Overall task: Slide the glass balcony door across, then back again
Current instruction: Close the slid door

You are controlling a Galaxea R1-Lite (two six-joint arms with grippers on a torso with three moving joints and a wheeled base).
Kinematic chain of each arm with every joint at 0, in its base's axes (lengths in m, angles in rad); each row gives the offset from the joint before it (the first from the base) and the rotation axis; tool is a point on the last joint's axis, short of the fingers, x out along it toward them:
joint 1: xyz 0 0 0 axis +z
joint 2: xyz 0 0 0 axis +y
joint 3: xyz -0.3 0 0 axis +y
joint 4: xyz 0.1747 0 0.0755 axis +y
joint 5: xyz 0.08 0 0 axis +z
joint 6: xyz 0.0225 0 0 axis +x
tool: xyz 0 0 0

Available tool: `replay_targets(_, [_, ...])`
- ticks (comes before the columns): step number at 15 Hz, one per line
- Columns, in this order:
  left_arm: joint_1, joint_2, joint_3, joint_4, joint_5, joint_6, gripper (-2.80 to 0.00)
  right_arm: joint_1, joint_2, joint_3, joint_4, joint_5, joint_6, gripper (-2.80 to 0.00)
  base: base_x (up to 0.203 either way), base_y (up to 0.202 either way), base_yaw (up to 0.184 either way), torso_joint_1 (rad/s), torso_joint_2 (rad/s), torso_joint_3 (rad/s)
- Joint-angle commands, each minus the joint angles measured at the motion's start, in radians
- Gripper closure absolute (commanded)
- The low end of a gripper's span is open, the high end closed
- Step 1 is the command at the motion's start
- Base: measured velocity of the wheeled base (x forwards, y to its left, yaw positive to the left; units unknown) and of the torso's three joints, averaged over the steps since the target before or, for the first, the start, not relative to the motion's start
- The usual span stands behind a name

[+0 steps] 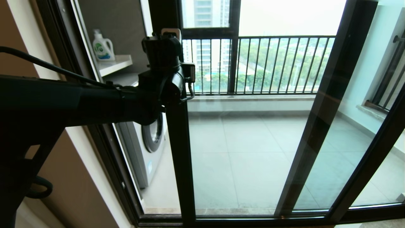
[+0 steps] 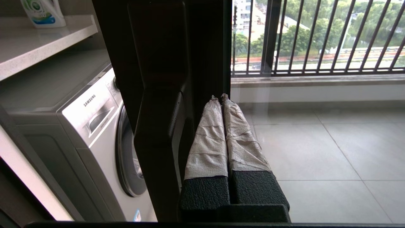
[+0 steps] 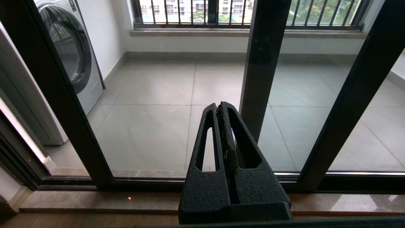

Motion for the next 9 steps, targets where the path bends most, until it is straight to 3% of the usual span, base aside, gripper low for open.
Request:
replay_targets(1, [0.015, -0.04, 0.044, -0.004, -0.001, 0.0, 0.0, 0.001, 0.001, 0.012, -0.001, 0.0, -0.001, 0.0, 0.0, 0.0, 0.0, 0.0, 0.0, 0.0])
replay_targets(9, [0.134, -0.062, 0.114, -0.005, -0.056, -0.017, 0.0, 0.001, 0.001, 0.012, 0.0, 0.0, -0.001, 0.0, 0.0, 0.0, 0.0, 0.0, 0.0, 0.0])
